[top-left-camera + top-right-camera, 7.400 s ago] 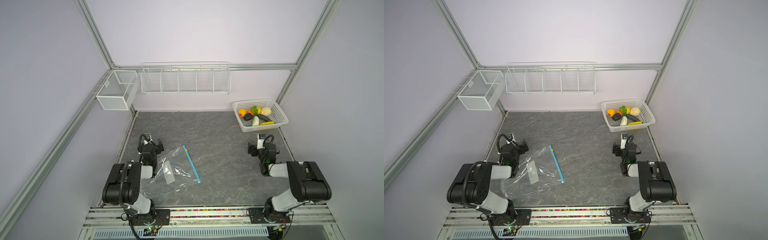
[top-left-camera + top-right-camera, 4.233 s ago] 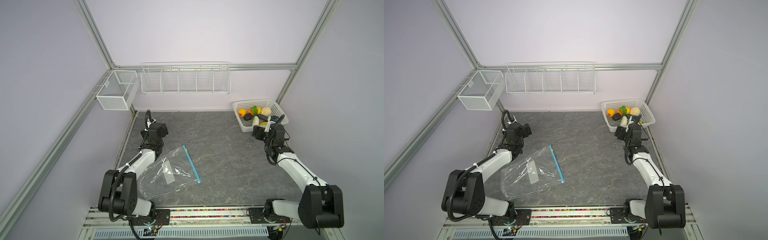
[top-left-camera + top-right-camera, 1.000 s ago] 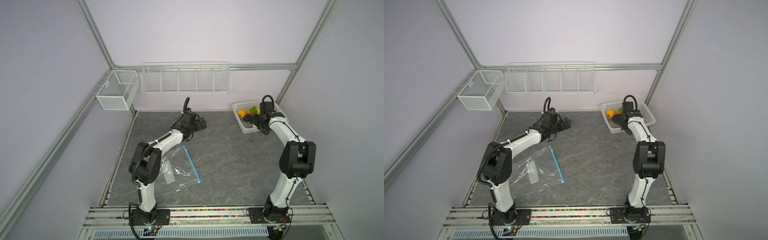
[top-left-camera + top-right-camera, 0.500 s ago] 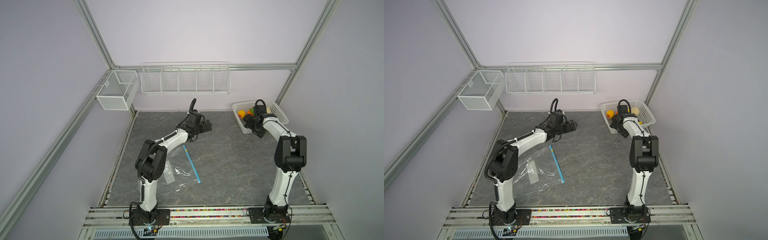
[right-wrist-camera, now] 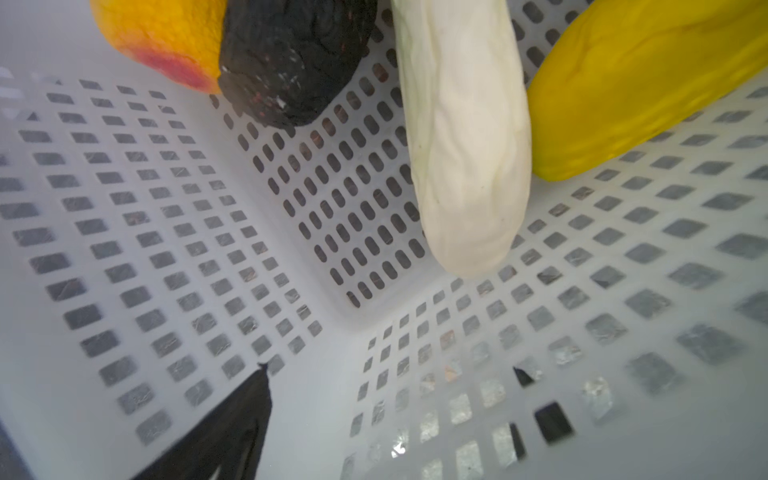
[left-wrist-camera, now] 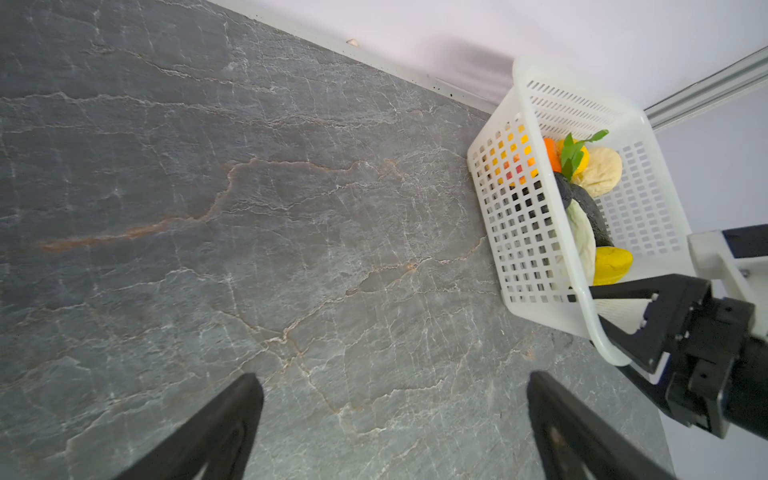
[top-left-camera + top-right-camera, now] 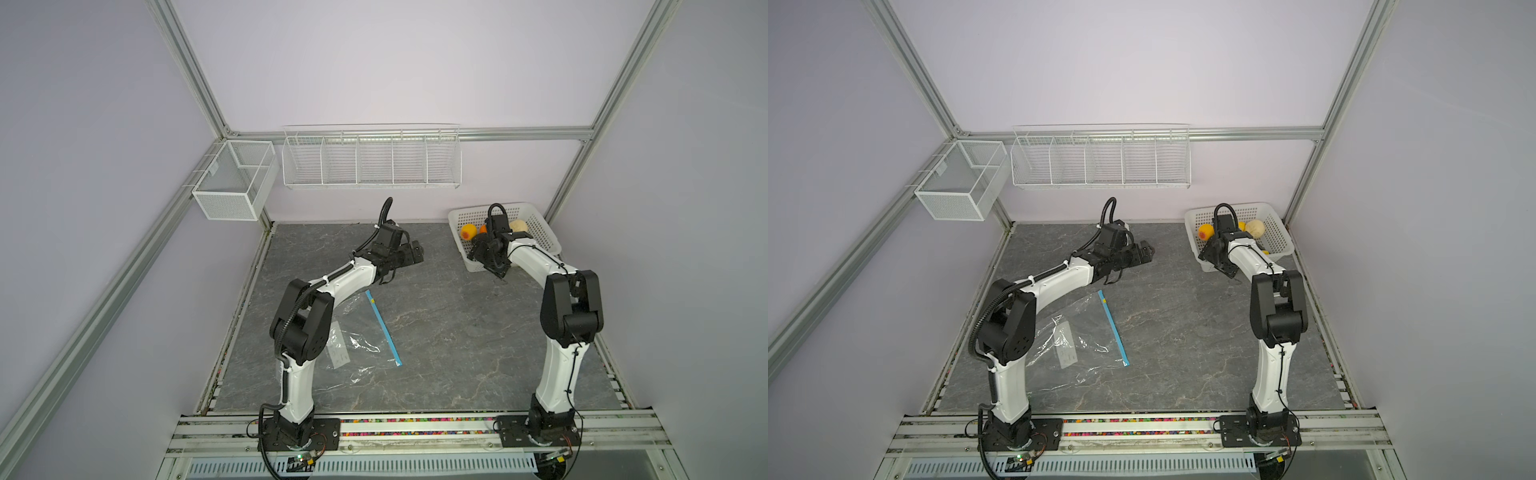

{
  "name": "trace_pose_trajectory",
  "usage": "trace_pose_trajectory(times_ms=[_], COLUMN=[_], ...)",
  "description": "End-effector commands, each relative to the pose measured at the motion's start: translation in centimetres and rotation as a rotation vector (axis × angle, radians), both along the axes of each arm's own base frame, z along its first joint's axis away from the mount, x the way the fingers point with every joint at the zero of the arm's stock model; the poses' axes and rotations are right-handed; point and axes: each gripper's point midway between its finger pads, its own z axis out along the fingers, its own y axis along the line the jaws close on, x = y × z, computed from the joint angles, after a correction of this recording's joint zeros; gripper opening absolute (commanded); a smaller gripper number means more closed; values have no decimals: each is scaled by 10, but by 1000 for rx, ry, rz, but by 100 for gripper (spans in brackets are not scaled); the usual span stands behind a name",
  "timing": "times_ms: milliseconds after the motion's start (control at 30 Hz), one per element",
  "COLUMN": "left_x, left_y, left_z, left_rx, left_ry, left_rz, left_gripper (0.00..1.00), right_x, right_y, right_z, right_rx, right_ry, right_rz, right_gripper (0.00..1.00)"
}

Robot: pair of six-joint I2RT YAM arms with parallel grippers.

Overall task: Place the food in the zip-top bag and seal the zipper
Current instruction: 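Drag the white basket toward the left gripper with the right gripper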

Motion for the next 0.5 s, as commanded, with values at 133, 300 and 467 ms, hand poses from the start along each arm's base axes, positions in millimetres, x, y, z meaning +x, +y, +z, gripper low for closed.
trace_pose_trajectory(times_ms=[133, 300, 467], left_x=[-12, -17, -20], left_y=[7, 8, 7], left_z=[25, 26, 26], left_rx=[-12, -18, -45], left_ry=[-51, -38, -28], left_rz=[-18, -25, -32], left_gripper=[99, 99, 94], right_x=[-22, -34, -46], right_y=[63, 94, 127], right_z=[7, 12, 19], right_rx=[83, 127, 188], right_ry=[2, 8, 7], right_rz=[89, 107, 176], right_gripper=[89, 89, 89])
